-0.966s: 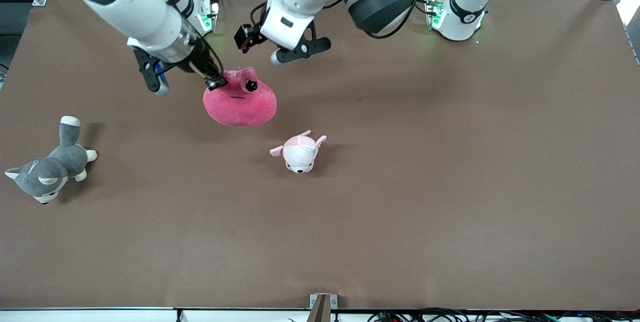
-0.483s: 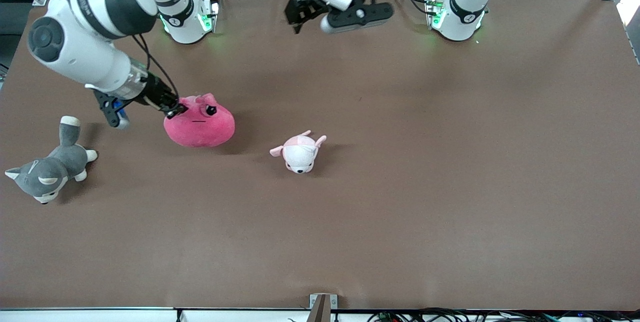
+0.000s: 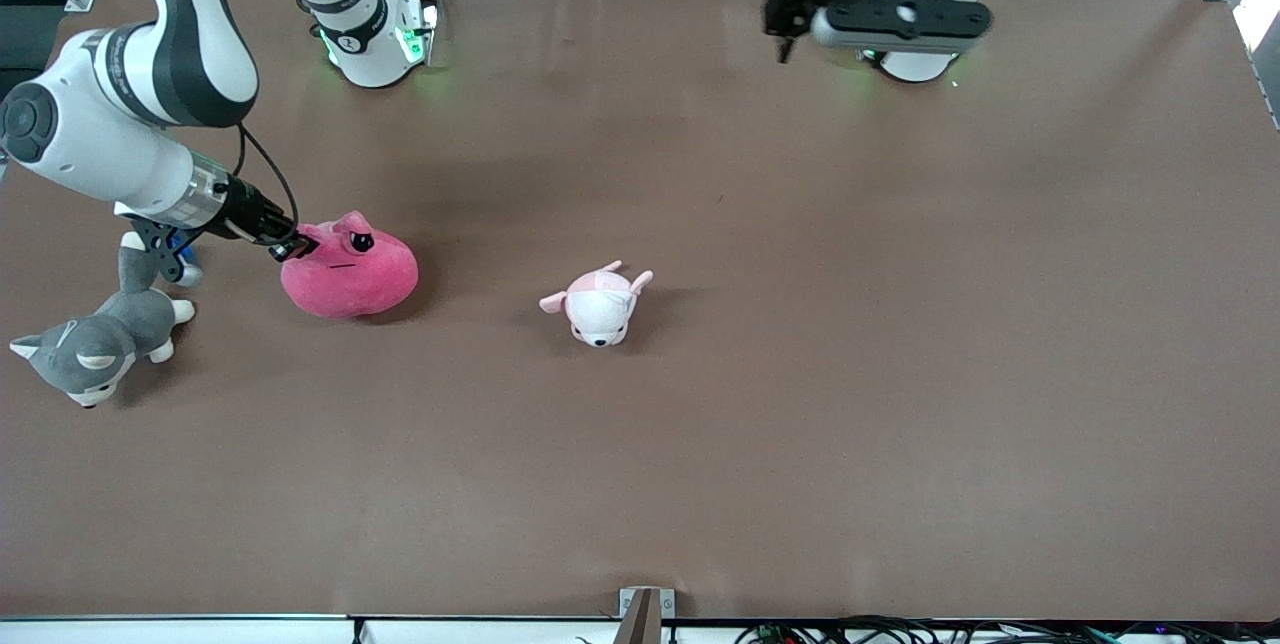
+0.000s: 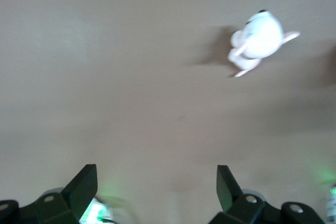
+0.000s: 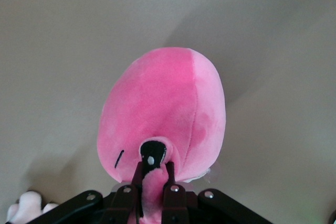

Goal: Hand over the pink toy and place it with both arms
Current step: 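Set the pink plush on the table and open the right gripper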

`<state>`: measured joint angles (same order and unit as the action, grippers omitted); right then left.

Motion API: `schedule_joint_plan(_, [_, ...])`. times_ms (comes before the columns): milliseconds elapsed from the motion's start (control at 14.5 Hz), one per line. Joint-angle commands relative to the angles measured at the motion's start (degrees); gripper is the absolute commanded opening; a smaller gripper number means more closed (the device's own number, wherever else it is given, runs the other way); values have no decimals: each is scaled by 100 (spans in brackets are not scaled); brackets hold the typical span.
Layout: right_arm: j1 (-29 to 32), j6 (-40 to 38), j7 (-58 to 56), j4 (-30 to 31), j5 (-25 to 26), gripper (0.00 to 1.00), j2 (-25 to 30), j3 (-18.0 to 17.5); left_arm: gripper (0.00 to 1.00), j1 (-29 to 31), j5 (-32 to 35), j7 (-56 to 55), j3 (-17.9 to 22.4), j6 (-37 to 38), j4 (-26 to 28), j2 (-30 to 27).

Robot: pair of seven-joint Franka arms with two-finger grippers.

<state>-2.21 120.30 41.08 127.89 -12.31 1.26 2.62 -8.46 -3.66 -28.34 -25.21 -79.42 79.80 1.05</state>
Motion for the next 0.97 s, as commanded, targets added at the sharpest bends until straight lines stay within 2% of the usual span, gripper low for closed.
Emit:
schedule_joint_plan(0, [273,99,-432,78,-236,1,-72,-112,100,843,59,1441,-19,-100,730,-597])
schedule_joint_plan(414, [468,415,-882,69,-351,2,-477,-112,100,2304,67,2920,-10,-495,1064,-370])
schedule_joint_plan(483, [450,485,-882,26,-351,7,-573,-121,100,2392,67,2974,-10,-599,1064,-299])
schedule_joint_plan(552, [441,556,-934,-27,-351,26,-678,-121,100,2454,76,2984,-10,-688,1056,-220])
schedule_joint_plan(690, [441,565,-1119,-255,-351,79,-837,-121,100,2534,356,2975,-10,-828,1047,-79])
schedule_joint_plan(759, [432,530,-1189,-378,-351,100,-846,-121,100,2577,410,2975,-10,-873,1047,-9])
schedule_joint_plan(897, [432,451,-1617,-728,-325,100,-846,-121,100,2700,410,2879,-10,-882,1012,18])
